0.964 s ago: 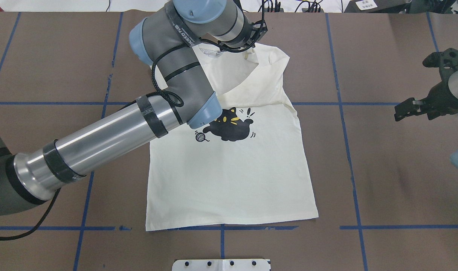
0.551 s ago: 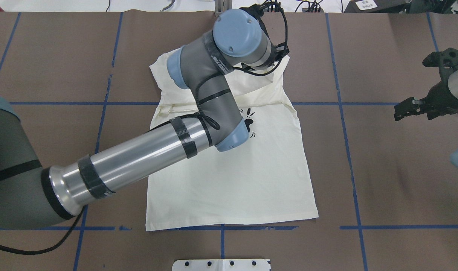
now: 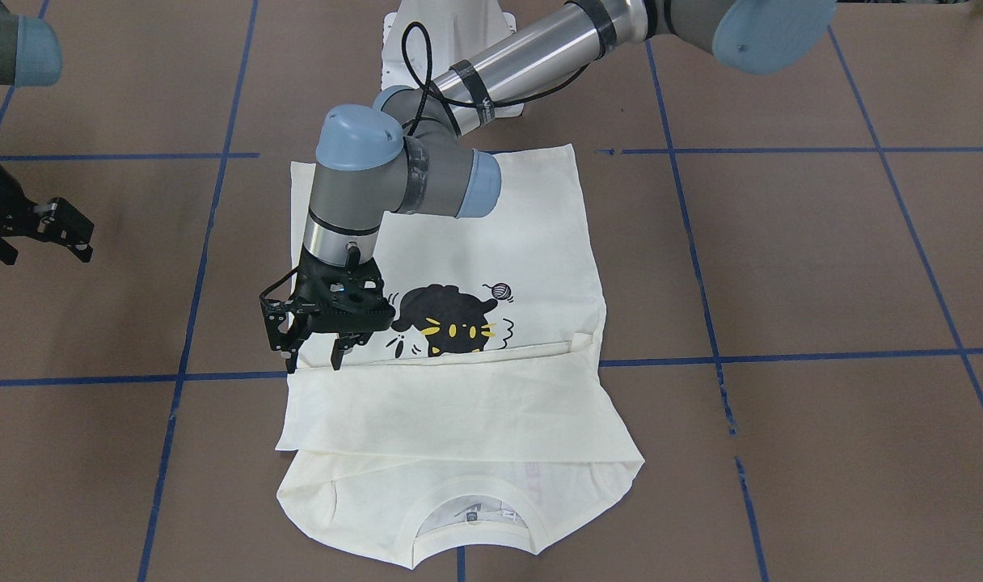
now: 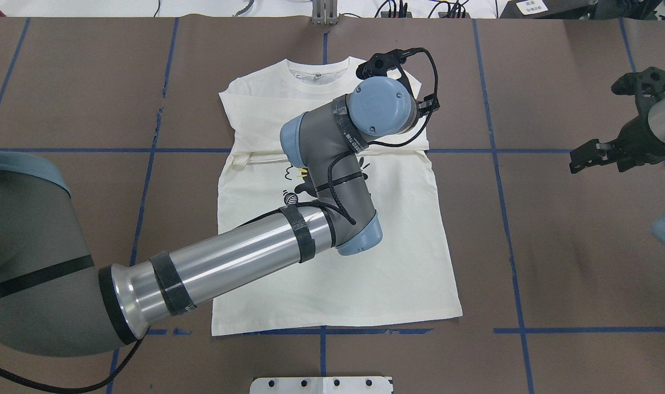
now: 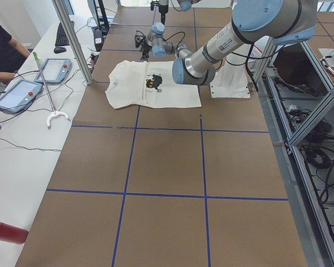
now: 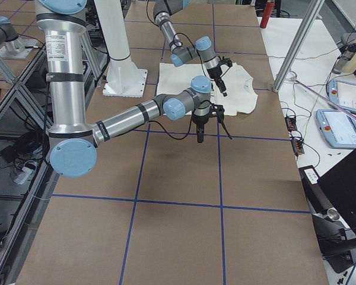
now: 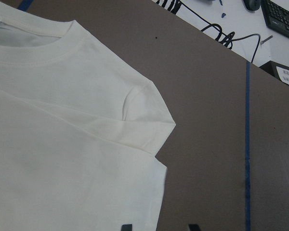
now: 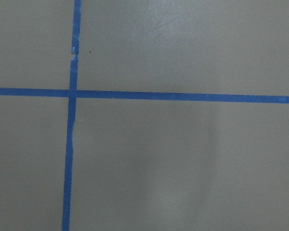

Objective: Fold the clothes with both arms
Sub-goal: 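Release the sleeve with the left gripper while the right gripper moves toward the hem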

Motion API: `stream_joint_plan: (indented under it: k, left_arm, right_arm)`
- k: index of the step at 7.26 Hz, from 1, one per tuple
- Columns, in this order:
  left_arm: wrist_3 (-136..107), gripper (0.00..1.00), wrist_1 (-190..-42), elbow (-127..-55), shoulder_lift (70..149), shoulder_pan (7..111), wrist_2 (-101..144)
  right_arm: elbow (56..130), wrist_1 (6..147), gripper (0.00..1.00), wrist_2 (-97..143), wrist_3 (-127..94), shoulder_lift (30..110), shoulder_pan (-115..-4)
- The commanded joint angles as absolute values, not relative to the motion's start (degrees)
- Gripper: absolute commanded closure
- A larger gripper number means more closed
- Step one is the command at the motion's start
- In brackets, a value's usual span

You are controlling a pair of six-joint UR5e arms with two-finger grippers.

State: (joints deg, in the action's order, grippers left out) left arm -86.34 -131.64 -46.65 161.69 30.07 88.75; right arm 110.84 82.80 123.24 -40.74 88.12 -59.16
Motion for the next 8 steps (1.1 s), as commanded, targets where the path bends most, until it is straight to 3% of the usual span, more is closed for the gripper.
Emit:
stream_joint_plan:
  k: [1,2,5,7,8]
  left_arm:
    - [-80.9,0.0,-129.9,-54.6,155.6,31.5,92.9]
    - [-78.3,0.0,-125.4,-59.8,152.4,32.5,97.7]
    - [-66.1,0.0,-106.0,-85.9,134.9,33.0,98.0]
    - [-57.8,0.0,-103.5,-108.5,115.3,34.0,98.0]
    - [-56.3,0.0,-103.3,-115.3,109.3,34.4,98.0]
  right_arm:
    - [111.9,82.6,0.0,123.2,-42.9,88.1,-58.9]
    - [113.1,82.4,0.0,123.3,-46.3,87.8,-56.6]
    - [119.8,82.4,0.0,116.2,-63.7,87.8,-42.9]
    - [120.6,73.9,0.0,103.9,-80.5,88.2,-27.9]
    - [120.4,73.6,0.0,99.8,-84.3,88.0,-21.8]
